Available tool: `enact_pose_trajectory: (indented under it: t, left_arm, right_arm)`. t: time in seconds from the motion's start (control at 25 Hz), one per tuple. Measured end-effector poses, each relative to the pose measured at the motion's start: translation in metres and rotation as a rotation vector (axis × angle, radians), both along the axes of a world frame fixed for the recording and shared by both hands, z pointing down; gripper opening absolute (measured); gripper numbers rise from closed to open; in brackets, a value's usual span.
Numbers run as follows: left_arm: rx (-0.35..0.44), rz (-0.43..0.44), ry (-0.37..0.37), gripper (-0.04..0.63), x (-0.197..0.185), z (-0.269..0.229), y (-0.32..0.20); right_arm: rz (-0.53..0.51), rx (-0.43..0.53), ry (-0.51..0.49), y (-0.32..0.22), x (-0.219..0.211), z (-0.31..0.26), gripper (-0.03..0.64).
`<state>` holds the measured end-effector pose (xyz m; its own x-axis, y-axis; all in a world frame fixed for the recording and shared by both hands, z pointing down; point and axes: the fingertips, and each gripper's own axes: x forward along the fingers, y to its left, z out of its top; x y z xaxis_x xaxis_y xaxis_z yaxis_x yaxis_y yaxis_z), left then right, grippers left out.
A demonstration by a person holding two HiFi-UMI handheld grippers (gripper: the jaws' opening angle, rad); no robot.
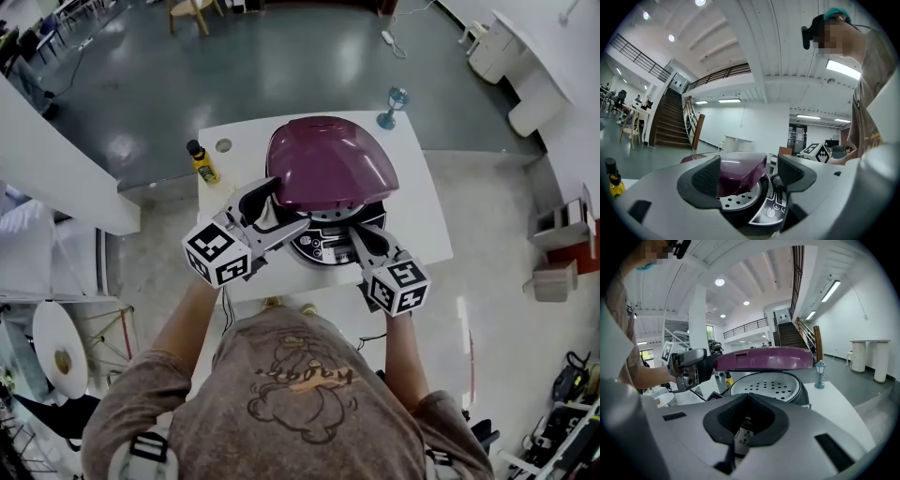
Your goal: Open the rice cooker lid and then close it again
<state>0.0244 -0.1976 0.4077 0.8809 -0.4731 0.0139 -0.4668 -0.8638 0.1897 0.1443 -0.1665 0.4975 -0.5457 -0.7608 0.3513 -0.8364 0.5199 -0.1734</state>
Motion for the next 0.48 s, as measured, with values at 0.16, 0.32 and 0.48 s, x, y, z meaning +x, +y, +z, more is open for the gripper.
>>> enact_pose_trajectory:
  t: [0.16, 0.32, 0.48]
  left_arm:
    - [-0.024, 0.001, -0.002, 0.382, -0.001, 0.009, 0.003]
    - [-0.026, 0.001, -0.002, 0.382, -0.002, 0.011, 0.004]
    - [-0.032, 0.001, -0.006, 0.382, -0.003, 0.016, 0.003]
  right_arm:
    - [0.005, -0.004, -0.008, 0.002, -0.001, 0.001, 0.003]
    - [0.015, 0.004, -0.018, 0.009, -0.002, -0.005, 0.004]
    - [0.025, 0.049, -0.02, 0.008, -0.002, -0.025, 0.003]
